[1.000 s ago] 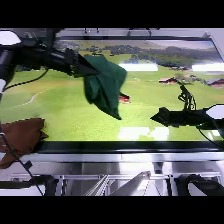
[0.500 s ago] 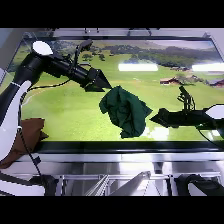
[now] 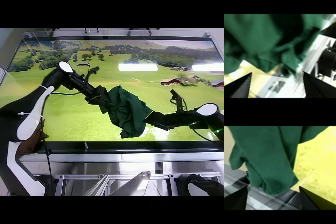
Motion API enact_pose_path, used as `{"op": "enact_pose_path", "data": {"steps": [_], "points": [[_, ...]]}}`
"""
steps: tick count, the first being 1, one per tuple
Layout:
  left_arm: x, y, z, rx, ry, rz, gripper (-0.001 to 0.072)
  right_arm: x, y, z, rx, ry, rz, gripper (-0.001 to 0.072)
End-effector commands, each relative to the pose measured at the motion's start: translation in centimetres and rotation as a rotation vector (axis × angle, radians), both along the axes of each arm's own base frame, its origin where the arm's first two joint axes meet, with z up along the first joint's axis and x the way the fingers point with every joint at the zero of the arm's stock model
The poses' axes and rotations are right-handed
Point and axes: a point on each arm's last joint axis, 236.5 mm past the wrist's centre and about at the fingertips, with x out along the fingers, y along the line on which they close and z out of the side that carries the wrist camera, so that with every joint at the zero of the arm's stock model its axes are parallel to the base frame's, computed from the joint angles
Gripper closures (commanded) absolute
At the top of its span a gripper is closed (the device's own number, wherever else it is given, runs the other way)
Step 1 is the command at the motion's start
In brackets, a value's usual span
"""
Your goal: Fold the shirts.
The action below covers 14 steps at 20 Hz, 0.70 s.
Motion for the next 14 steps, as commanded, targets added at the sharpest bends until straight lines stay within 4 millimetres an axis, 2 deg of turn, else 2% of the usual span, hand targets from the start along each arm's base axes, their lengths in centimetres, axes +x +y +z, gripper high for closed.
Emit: {"op": "enact_pose_path", "data": {"steps": [1, 4, 5, 6, 7, 8, 9, 11, 14], "points": [[0.1, -1.6, -5.0, 0.037, 0.035, 0.02, -0.0003, 0.0, 2.4, -2.6, 0.06, 0.009, 0.081, 0.0032], [1.6, -2.2, -6.1, 0.047, -0.009, 0.069, -0.0002, 0.7, 5.4, -3.9, 0.147, 0.017, 0.089, 0.0034], [2.0, -2.8, -5.8, 0.025, -0.016, 0.091, 0.0022, 0.9, 6.0, -3.9, 0.174, 0.025, 0.087, 0.0074], [2.5, -3.5, -5.3, -0.006, -0.014, 0.118, 0.0076, 0.9, 6.4, -3.7, 0.2, 0.028, 0.091, 0.0326], [2.8, -4.0, -4.7, -0.037, -0.008, 0.14, 0.0237, 0.9, 6.6, -3.4, 0.207, 0.018, 0.108, 0.0596], [3.2, -4.5, -4.2, -0.061, -0.008, 0.16, 0.0562, 0.9, 6.7, -2.7, 0.222, 0.008, 0.128, 0.0681], [3.3, -4.9, -3.7, -0.09, -0.011, 0.164, 0.0699, 0.7, 7.0, -1.7, 0.247, -0.002, 0.156, 0.0682], [3.8, -5.6, -1.2, -0.189, -0.006, 0.181, 0.07, 0.4, 7.1, 0.6, 0.29, -0.026, 0.201, 0.0682], [4.7, -6.2, 5.5, -0.345, -0.085, 0.192, 0.07, 0.7, 6.2, 5.9, 0.353, -0.117, 0.227, 0.0682]]}}
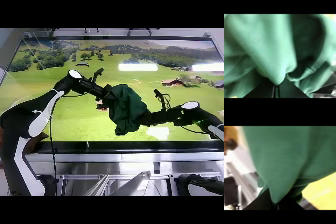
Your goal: Fold the shirts.
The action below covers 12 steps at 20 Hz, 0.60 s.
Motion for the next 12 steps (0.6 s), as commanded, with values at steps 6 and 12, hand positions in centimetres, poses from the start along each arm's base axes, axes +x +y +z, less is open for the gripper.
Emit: {"op": "enact_pose_path", "data": {"steps": [6, 12], "points": [[-0.6, 1.4, 25.9, -0.446, -0.419, 0.049, 0.0701, 0.6, -3.8, 29.1, 0.502, -0.54, -0.079, 0.0682], [-11.7, 6.9, 42.0, -0.547, -0.76, -0.027, 0.07, -6.4, -7.3, 45.9, 0.703, -0.959, -0.062, 0.0682]]}}
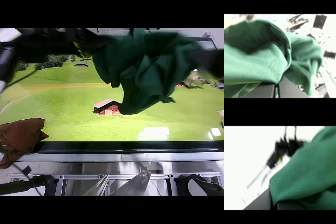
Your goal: Fold the shirts.
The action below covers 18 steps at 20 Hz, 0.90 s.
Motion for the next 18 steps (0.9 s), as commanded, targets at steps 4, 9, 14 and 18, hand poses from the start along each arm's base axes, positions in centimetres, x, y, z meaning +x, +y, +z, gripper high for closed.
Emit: {"op": "enact_pose_path", "data": {"steps": [4, 9, 14, 18], "points": [[-10.0, 6.2, 6.2, 0.202, -0.244, 0.098, 0.0699, -3.7, -1.9, 5.3, -0.068, -0.19, -0.095, 0.0682], [-9.1, 8.5, -3.2, 0.43, -0.083, 0.192, 0.0684, 3.6, -3.5, -6.2, -0.443, 0.098, -0.289, 0.0681], [-6.9, 9.4, -17.0, 0.529, 0.213, 0.122, 0.0682, 7.5, -2.8, -19.8, -0.618, 0.374, -0.242, 0.0641], [-4.0, 10.8, -23.9, 0.539, 0.424, 0.144, -0.0004, 8.6, -3.1, -26.8, -0.648, 0.567, -0.155, 0.0183]]}}
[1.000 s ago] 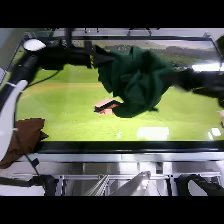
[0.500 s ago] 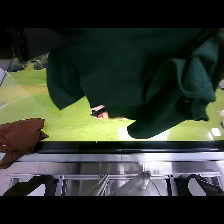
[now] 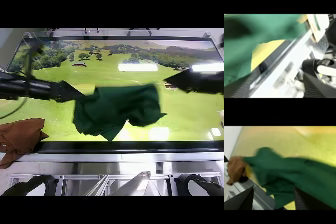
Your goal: Fold the shirts.
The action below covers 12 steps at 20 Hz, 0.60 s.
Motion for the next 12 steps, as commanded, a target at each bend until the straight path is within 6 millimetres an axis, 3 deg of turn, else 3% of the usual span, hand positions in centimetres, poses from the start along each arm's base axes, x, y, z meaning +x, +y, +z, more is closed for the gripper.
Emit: {"op": "enact_pose_path", "data": {"steps": [1, 6, 8, 12], "points": [[1.6, 1.9, -6.2, 0.016, 0.169, 0.049, -0.0004, 0.3, -0.9, -6.4, -0.058, 0.168, 0.015, 0.0183], [0.3, 3.5, -9.5, -0.025, 0.371, 0.003, -0.0003, -2.8, -6.4, -13.1, -0.331, 0.393, -0.036, 0.0183], [0.5, 2.6, -10.9, -0.015, 0.391, -0.005, -0.0003, -3.6, -5.9, -14.7, -0.301, 0.433, -0.054, 0.0184], [1.1, -1.0, -15.3, 0.039, 0.418, -0.018, -0.0003, -4.6, -1.9, -18.4, -0.195, 0.48, -0.048, 0.0187]]}}
